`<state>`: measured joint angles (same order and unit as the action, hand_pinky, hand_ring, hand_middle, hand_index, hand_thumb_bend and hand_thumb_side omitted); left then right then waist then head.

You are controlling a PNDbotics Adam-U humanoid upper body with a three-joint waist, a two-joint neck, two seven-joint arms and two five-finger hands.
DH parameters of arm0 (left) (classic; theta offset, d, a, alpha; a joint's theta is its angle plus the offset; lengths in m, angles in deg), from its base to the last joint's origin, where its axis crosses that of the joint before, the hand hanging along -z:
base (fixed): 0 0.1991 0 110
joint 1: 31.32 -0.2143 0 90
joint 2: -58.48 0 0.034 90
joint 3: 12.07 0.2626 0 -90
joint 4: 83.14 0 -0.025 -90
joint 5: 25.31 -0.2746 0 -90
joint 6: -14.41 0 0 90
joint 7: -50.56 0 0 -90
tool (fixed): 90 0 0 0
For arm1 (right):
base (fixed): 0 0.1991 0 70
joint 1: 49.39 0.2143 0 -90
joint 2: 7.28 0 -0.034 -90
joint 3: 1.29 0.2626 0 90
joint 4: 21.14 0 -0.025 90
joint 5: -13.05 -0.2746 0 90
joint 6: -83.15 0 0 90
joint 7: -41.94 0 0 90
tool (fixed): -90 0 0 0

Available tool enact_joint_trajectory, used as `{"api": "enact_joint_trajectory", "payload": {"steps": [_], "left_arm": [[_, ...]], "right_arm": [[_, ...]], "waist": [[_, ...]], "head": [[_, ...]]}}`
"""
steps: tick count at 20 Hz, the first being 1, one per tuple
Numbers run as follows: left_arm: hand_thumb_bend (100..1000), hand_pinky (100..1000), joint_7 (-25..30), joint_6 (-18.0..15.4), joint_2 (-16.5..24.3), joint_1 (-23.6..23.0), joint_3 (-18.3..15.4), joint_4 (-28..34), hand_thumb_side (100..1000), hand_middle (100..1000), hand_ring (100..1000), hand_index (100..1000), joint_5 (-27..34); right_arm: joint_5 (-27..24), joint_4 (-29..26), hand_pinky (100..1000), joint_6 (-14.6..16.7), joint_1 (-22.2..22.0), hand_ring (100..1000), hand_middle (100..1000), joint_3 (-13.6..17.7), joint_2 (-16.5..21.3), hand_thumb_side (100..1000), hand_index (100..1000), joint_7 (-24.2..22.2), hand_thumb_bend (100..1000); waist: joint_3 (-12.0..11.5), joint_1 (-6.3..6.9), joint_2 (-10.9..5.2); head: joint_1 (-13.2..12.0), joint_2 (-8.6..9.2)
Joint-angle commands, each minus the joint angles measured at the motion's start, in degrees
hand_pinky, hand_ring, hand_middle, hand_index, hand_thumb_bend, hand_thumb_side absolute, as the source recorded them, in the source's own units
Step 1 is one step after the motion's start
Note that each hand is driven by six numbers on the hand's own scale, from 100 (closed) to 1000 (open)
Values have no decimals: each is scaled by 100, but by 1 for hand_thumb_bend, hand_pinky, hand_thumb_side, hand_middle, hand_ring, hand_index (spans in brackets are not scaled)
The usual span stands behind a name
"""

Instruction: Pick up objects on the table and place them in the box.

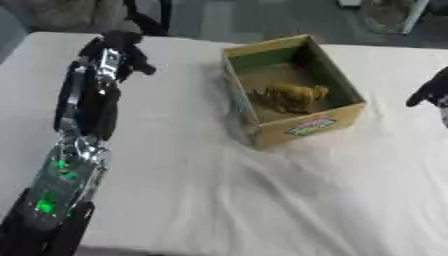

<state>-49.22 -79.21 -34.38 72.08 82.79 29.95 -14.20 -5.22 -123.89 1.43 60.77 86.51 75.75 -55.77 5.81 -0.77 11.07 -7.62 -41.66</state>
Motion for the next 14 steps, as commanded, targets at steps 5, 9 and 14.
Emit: {"api": "enact_joint_trajectory", "payload": {"steps": [5, 9, 14], "left_arm": [[100, 567, -21, -49, -36, -9, 38, 41, 662, 438, 448, 646, 26], [100, 566, -14, -57, -53, -18, 60, 39, 666, 434, 445, 644, 41], [100, 565, -18, -68, -59, -18, 63, 37, 666, 433, 443, 644, 63]], "right_arm": [[37, -39, 442, 4, 46, 463, 450, 34, 151, 112, 525, 29, 100], [44, -42, 443, 11, 51, 464, 450, 51, 161, 109, 525, 46, 100], [44, -49, 444, 11, 50, 464, 450, 54, 164, 108, 525, 53, 100]], "waist": [[-36, 5, -90], [-47, 2, -77], [-71, -11, -79]], "head": [[436, -220], [658, -245], [623, -246]]}}
